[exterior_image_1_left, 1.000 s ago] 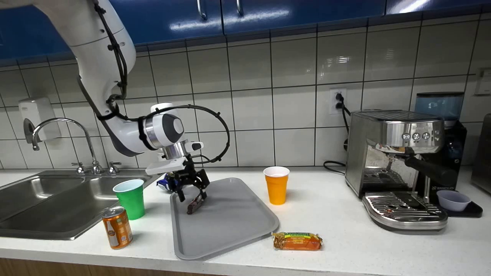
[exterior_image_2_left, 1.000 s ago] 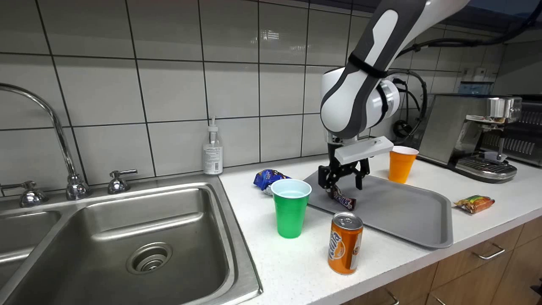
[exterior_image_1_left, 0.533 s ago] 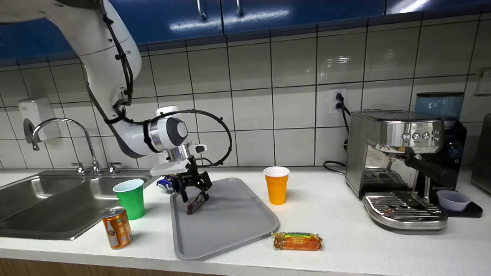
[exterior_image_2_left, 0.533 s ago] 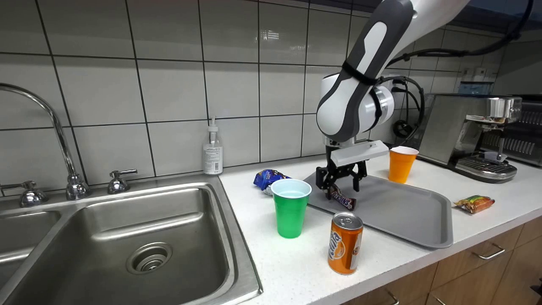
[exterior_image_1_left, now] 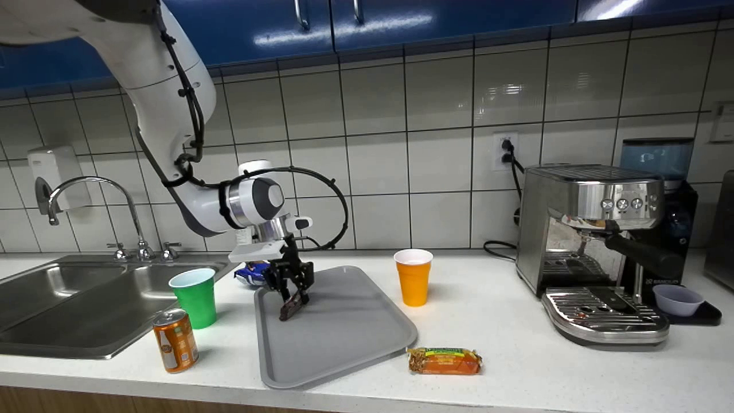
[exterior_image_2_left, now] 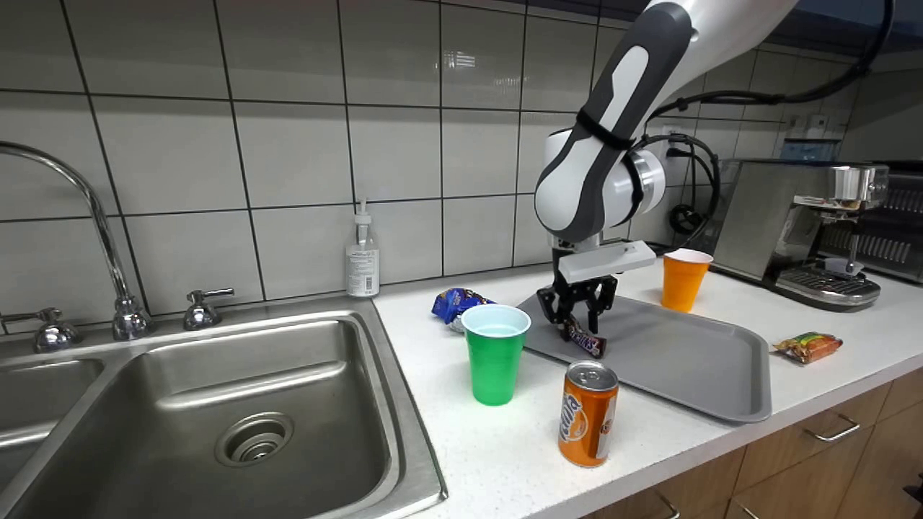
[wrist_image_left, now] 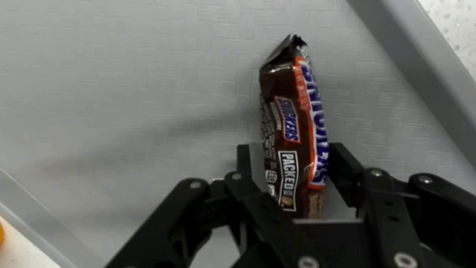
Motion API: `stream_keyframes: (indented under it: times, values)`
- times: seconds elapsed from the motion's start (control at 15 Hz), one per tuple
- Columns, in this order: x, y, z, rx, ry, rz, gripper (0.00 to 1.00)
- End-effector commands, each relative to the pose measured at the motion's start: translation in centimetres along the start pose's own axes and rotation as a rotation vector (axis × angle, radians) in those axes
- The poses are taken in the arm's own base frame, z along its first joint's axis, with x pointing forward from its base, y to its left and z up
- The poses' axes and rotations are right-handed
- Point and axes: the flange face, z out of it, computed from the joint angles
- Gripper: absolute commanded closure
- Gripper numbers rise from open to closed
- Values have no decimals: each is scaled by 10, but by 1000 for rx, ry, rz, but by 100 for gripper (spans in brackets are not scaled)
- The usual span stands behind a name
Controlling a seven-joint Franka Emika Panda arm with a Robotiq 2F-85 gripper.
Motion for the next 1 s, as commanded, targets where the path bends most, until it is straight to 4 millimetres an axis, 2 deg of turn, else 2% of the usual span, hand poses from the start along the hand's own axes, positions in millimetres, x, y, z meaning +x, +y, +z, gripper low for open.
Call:
stream_keyframes:
  times: [0.0, 0.2, 0.27, 0.4, 0.93]
  values:
    - [8, 2, -1, 27, -16, 22, 75]
    - [8, 5, -1, 36, -18, 34, 96]
    - [9, 5, -1, 38, -19, 38, 99]
    - [8, 7, -2, 41, -18, 44, 96]
    - [10, 19, -25, 30, 25, 59, 96]
